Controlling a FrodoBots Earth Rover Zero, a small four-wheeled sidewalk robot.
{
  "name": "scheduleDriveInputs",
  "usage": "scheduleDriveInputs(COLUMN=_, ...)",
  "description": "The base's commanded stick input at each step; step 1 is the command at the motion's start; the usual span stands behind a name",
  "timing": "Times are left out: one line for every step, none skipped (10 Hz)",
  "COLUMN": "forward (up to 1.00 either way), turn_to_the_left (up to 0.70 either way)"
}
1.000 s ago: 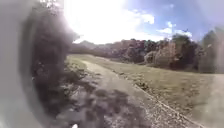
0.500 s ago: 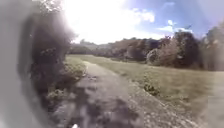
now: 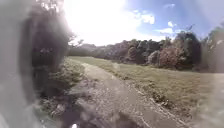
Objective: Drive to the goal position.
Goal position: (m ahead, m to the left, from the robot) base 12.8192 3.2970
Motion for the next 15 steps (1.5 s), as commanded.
scheduleDriveInputs(forward=1.00, turn_to_the_left=0.04)
scheduleDriveInputs(forward=1.00, turn_to_the_left=0.04)
scheduleDriveInputs(forward=1.00, turn_to_the_left=0.05)
scheduleDriveInputs(forward=1.00, turn_to_the_left=0.06)
scheduleDriveInputs(forward=1.00, turn_to_the_left=0.15)
scheduleDriveInputs(forward=1.00, turn_to_the_left=0.07)
scheduleDriveInputs(forward=1.00, turn_to_the_left=0.00)
scheduleDriveInputs(forward=1.00, turn_to_the_left=0.00)
scheduleDriveInputs(forward=1.00, turn_to_the_left=0.00)
scheduleDriveInputs(forward=1.00, turn_to_the_left=0.00)
scheduleDriveInputs(forward=1.00, turn_to_the_left=0.00)
scheduleDriveInputs(forward=1.00, turn_to_the_left=0.00)
scheduleDriveInputs(forward=1.00, turn_to_the_left=0.00)
scheduleDriveInputs(forward=1.00, turn_to_the_left=0.09)
scheduleDriveInputs(forward=1.00, turn_to_the_left=0.14)
